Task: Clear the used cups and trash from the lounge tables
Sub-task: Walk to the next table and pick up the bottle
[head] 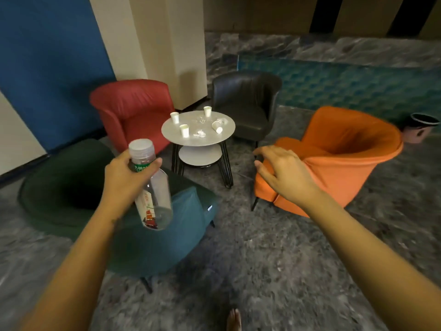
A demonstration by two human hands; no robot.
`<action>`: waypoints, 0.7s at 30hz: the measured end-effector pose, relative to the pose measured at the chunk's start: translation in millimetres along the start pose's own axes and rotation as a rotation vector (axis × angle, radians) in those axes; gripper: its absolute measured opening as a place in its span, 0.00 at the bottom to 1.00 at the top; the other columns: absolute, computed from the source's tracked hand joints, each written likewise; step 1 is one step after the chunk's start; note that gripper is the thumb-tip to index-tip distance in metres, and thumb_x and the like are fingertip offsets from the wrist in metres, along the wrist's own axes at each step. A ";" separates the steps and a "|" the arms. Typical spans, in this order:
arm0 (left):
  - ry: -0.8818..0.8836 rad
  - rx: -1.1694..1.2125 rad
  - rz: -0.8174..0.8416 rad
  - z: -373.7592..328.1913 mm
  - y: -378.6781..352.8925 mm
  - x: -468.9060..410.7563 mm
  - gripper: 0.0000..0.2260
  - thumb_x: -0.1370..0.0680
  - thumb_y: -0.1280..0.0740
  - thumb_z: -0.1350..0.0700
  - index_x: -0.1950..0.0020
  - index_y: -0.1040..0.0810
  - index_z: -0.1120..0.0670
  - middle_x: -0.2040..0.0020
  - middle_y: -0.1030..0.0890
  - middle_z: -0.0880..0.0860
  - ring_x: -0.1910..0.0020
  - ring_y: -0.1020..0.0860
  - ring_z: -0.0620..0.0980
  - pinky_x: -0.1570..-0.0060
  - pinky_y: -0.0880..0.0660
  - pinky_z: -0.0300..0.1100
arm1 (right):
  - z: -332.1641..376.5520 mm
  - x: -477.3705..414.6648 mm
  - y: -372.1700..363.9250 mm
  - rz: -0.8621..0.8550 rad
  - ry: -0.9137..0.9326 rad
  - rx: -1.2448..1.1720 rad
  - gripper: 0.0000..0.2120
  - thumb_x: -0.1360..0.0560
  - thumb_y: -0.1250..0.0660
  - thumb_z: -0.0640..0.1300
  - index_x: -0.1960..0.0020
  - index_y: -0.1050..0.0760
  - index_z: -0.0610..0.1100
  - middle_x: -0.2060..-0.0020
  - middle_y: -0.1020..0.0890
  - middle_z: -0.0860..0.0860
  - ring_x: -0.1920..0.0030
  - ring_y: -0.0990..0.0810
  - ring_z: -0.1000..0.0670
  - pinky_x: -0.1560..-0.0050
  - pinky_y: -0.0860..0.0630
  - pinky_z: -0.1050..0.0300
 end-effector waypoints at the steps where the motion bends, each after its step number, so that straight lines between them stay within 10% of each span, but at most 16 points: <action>1: 0.006 0.008 0.007 9.6 -19.5 -23.0 0.13 0.30 0.28 0.52 0.47 0.23 0.52 0.53 0.19 0.51 0.55 0.22 0.46 0.54 0.27 0.42 | -18.3 -19.3 -11.9 0.010 -0.012 -0.008 0.12 0.23 0.39 0.45 0.43 0.27 0.41 0.48 0.20 0.44 0.47 0.23 0.43 0.51 0.32 0.51; 14: -0.020 -0.032 0.113 56.1 -277.3 -357.5 0.16 0.31 0.26 0.55 0.45 0.22 0.53 0.53 0.23 0.45 0.57 0.25 0.41 0.64 0.36 0.24 | -275.1 -271.9 -129.7 0.085 -0.125 0.010 0.11 0.24 0.36 0.42 0.44 0.25 0.40 0.48 0.20 0.41 0.48 0.23 0.40 0.49 0.29 0.47; 21: 0.163 -0.167 -0.019 134.5 -337.2 -488.1 0.19 0.31 0.26 0.54 0.43 0.24 0.58 0.49 0.24 0.53 0.51 0.27 0.50 0.55 0.31 0.42 | -364.8 -440.5 -258.8 0.180 -0.018 -0.180 0.11 0.24 0.36 0.42 0.43 0.25 0.40 0.48 0.20 0.43 0.48 0.22 0.42 0.45 0.28 0.46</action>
Point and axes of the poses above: each hand's wrist, its own x-axis away from the middle knuckle, its own y-axis out of the back of the hand, z = x × y, the point moved 1 cm from there along -x, towards the middle knuckle
